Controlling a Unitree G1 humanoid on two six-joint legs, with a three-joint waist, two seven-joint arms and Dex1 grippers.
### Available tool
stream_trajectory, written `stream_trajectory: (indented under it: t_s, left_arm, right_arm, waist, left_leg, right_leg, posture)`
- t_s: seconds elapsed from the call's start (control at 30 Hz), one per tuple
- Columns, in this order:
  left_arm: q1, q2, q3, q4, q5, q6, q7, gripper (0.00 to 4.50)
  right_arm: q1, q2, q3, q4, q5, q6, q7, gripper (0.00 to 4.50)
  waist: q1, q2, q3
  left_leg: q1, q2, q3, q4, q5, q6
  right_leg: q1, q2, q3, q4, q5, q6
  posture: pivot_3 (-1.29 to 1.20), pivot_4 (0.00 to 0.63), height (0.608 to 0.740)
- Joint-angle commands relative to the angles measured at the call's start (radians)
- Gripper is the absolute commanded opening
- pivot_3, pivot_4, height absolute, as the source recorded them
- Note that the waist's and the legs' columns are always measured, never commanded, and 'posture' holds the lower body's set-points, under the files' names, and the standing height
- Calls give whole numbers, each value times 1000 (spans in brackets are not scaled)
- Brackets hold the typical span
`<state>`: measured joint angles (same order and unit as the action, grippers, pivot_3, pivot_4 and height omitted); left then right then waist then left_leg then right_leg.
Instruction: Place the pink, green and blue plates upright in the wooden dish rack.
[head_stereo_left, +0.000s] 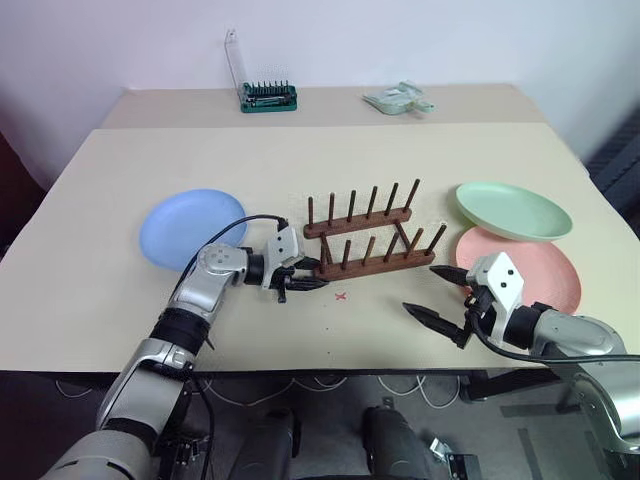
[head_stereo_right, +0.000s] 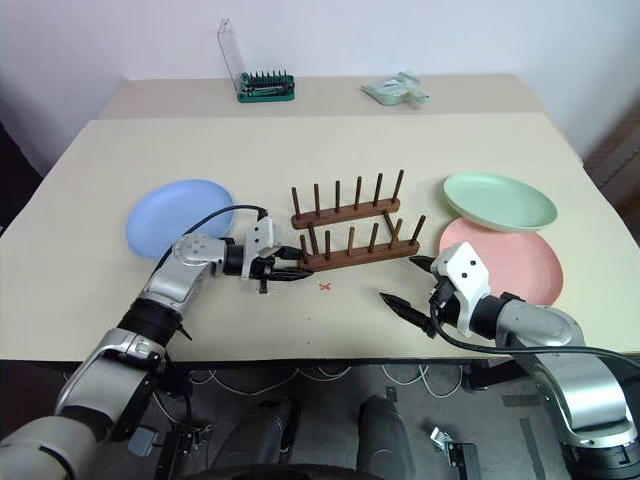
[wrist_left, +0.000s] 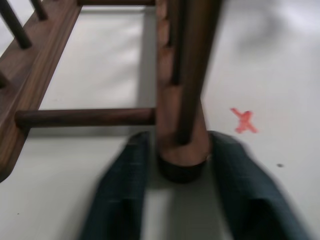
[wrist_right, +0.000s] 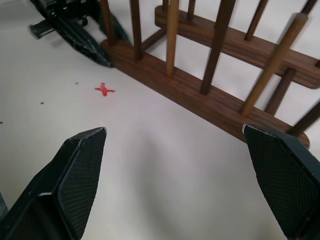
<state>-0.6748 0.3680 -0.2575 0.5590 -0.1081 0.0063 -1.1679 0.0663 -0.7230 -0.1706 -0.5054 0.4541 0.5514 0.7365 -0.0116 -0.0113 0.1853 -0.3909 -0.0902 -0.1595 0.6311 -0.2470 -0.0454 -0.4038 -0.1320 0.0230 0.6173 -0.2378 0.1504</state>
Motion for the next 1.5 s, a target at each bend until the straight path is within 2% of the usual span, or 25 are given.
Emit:
stream_trajectory:
  t_s: [0.03, 0.1, 0.2, 0.3, 0.37, 0.53, 0.57, 0.67, 0.8, 0.97, 1.3, 1.5]
  left_arm:
    - [-16, -4, 17, 17, 20, -45, 34, 3645]
    - [-4, 6, 28, 9, 26, -23, 60, 4462]
    - [31, 36, 45, -58, 12, 41, 74, 4462]
    - [96, 72, 69, -195, -12, 135, 92, 4500]
    - [138, 91, 82, -287, -28, 200, 108, 4500]
    - [242, 132, 89, -480, -56, 327, 129, 4500]
    - [252, 134, 90, -501, -64, 345, 132, 4500]
    - [288, 148, 76, -592, -107, 410, 102, 3662]
    - [296, 126, 8, -645, -70, 436, 134, 1744]
    - [283, 82, -41, -592, 17, 391, 240, 1744]
    - [223, 1, -7, -418, 99, 269, 446, 1744]
    - [179, -26, -3, -341, 96, 231, 475, 1744]
  right_arm:
    - [-10, 0, -18, -45, 1, -18, -13, 4500]
    - [-16, -1, -14, -47, -5, -5, -28, 4500]
    - [-16, -8, -4, -43, -12, 6, -38, 4500]
    - [-19, -10, 6, -34, -22, 10, -42, 3700]
    - [-23, -7, 13, -33, -27, 8, -45, 2803]
    - [-62, -13, 57, 9, -83, -2, -59, 237]
    - [-68, -13, 64, 17, -93, -4, -59, 237]
    - [-89, -18, 94, 59, -132, 10, -67, 155]
    - [-120, -10, 130, 98, -191, 24, -104, 155]
    - [-172, 19, 159, 154, -245, 41, -159, 155]
    - [-303, 108, 271, 282, -365, 74, -245, 155]
    - [-431, 164, 286, 441, -439, 16, -310, 155]
  waist:
    - [-1, 0, 0]
    - [0, 0, 0]
    - [-2, 0, 0]
    - [-4, 0, 0]
    - [-4, 0, 0]
    - [0, 0, 0]
    - [0, 0, 0]
    - [0, 0, 0]
    - [1, 0, 0]
    - [2, 1, 0]
    - [-1, 1, -1]
    - [-3, 1, -2]
  left_leg:
    - [0, 0, 0, 0, 0, 0]
    - [0, 0, 0, 0, 0, 0]
    - [0, 0, 0, 0, 0, 0]
    - [0, 0, 0, 0, 0, 0]
    - [0, 1, 0, 0, 0, 0]
    - [0, 1, 0, 0, 0, 0]
    - [0, 1, 0, 0, 0, 0]
    - [0, 1, 0, 0, 0, 0]
    - [0, 0, 0, 0, 0, 0]
    - [0, 0, 0, 0, 0, 0]
    - [1, 0, 0, 0, 0, -1]
    - [2, 0, 0, 0, 1, -1]
  right_leg:
    - [0, 0, 0, 0, 0, 0]
    - [0, 0, 0, 0, 0, 0]
    - [0, 0, 0, 0, 0, 0]
    - [-1, 0, 0, 1, 0, 0]
    - [-1, 0, 0, 2, 0, 0]
    - [-1, 0, 0, 1, 0, 0]
    - [-1, 0, 0, 1, 0, 0]
    - [-1, 0, 0, 1, 0, 0]
    - [-1, 0, 0, 1, 0, 0]
    - [-1, 0, 0, 1, 0, 0]
    - [0, 0, 0, 1, 1, -1]
    - [0, 0, 0, 2, 1, -1]
  posture:
    - [0, 150, 740]
    - [0, 150, 740]
    - [0, 150, 740]
    - [0, 150, 740]
    - [0, 150, 740]
    - [0, 150, 740]
    - [0, 150, 740]
    - [0, 150, 740]
    - [0, 150, 740]
    - [0, 150, 740]
    - [0, 150, 740]
    - [0, 150, 740]
